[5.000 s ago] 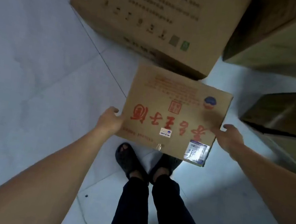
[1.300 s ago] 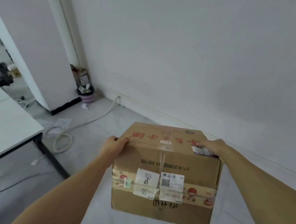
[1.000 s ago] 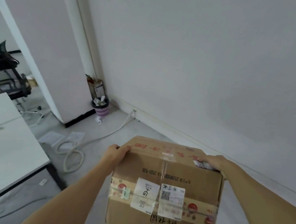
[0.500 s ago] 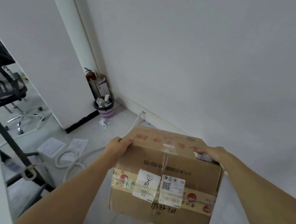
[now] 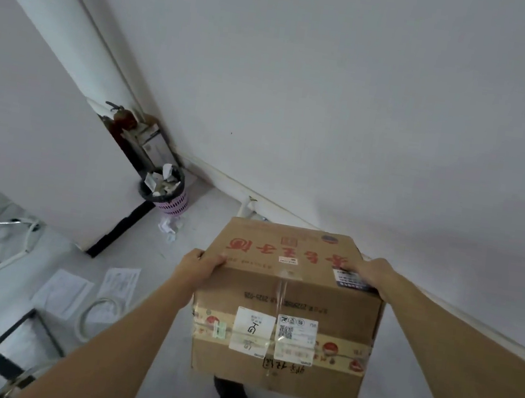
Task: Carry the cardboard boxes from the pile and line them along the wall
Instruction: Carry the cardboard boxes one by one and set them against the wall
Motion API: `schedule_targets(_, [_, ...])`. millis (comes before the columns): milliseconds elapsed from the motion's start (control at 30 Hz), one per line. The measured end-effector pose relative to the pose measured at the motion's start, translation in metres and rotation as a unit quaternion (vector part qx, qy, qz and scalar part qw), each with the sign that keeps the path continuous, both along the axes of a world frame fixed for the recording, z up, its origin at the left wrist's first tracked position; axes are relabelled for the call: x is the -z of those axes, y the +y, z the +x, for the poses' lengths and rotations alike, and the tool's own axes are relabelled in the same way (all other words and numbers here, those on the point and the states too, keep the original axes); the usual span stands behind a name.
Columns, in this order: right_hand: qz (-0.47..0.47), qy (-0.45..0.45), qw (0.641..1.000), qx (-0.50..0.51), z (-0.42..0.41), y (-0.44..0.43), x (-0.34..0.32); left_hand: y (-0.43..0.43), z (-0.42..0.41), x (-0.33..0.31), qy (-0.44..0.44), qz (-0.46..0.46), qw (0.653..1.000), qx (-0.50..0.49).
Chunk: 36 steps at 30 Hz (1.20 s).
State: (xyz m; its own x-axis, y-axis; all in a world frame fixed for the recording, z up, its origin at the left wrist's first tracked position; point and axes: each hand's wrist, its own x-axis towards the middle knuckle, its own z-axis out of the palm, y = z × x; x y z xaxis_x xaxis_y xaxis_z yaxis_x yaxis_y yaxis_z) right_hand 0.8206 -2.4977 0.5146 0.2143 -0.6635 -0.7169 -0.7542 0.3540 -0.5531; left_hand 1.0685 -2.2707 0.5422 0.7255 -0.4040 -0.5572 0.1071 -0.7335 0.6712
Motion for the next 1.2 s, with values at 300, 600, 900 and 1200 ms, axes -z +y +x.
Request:
schedule_targets(300, [0.060, 0.032, 0.991, 0.118, 0.154, -0.037, 0.120, -0.092, 0.193, 0.085, 0.072, 0.013, 0.995, 0.065])
schedule_targets(600, [0.124, 0.014, 0.970, 0.207, 0.256, -0.086, 0.242, -0.183, 0.312, 0.211, 0.118, 0.075, 0.986, 0.087])
schedule_targets(900, [0.121, 0.007, 0.958, 0.258, 0.326, -0.139, 0.391, -0.234, 0.398, 0.403, 0.129, 0.073, 0.982, 0.122])
schedule_targets(1200, [0.097, 0.013, 0.956, 0.277, 0.378, -0.137, 0.508, -0.229, 0.446, 0.558, 0.129, 0.120, 0.975, 0.133])
